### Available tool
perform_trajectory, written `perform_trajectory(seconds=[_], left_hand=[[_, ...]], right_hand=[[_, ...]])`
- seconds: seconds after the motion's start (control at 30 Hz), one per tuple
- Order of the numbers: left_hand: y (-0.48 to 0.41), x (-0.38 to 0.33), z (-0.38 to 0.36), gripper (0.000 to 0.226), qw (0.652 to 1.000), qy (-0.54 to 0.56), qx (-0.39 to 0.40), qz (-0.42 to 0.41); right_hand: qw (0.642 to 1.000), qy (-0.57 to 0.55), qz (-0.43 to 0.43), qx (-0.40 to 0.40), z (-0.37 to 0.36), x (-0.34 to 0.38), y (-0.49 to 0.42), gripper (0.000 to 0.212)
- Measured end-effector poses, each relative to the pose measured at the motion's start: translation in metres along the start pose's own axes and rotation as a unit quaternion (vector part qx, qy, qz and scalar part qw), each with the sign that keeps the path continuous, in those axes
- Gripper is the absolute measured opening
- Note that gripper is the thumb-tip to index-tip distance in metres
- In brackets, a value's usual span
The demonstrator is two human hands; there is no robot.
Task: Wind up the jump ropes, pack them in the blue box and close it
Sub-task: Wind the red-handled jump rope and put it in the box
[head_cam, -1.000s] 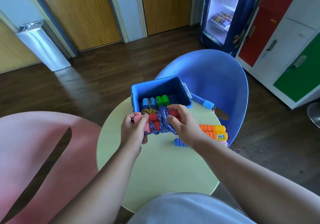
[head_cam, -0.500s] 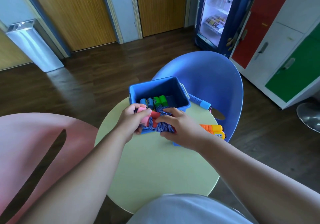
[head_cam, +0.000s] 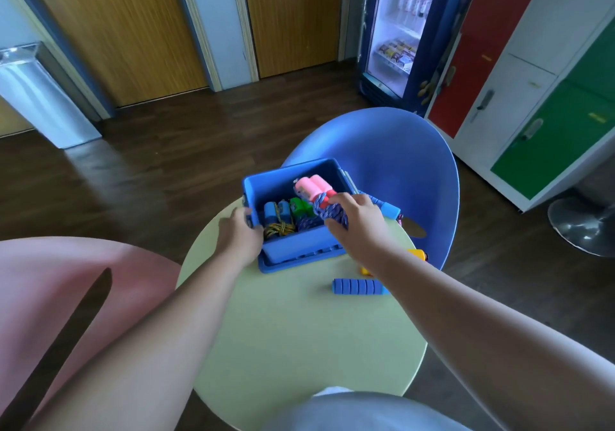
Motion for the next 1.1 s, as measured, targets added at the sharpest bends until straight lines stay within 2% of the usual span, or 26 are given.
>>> perform_trajectory(seconds=[0.07, 0.13, 0.33, 0.57, 0.67, 0.8, 0.93, 1.1], left_hand=[[-0.001, 0.009, -0.017, 0.044, 0.999, 0.008, 0.034, 0.003], [-0.002, 0.015, -0.026, 0.047, 0.998, 0.059, 0.035, 0.012], [-0.006, 0.025, -0.031, 0.054, 0.992, 0.116, 0.034, 0.031], [-0.003, 0.033, -0.033, 0.057, 0.990, 0.136, 0.030, 0.027], [-0.004, 0.038, -0.030, 0.063, 0.989, 0.143, 0.025, 0.021], [-0.003, 0.031, -0.019, 0.061, 0.990, 0.136, -0.020, -0.011], [-0.005, 0.027, -0.015, 0.060, 0.989, 0.141, -0.022, -0.021], [-0.006, 0.026, -0.013, 0.060, 0.990, 0.137, -0.018, -0.008]], right_hand=[[0.999, 0.030, -0.040, 0.002, -0.003, -0.002, -0.018, 0.043], [0.995, 0.066, -0.068, 0.018, -0.009, -0.002, -0.035, 0.042], [0.982, 0.158, -0.069, 0.072, -0.047, 0.012, -0.064, 0.036], [0.963, 0.228, -0.109, 0.090, -0.087, -0.003, -0.075, 0.048], [0.953, 0.237, -0.131, 0.133, -0.097, -0.008, -0.073, 0.061], [0.933, 0.295, -0.073, 0.190, -0.103, -0.002, -0.082, 0.085], [0.929, 0.295, -0.013, 0.221, -0.106, -0.004, -0.092, 0.074], [0.932, 0.276, 0.015, 0.235, -0.103, -0.010, -0.102, 0.079]])
Point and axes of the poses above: each hand's wrist, its own y-axis away from the middle knuckle, its own z-axis out of the back of the hand, x = y × z, the point moved 8 cm from there along -y, towards the middle knuckle, and after that the axes turned 9 degrees about -x, right-handed, at the moved point
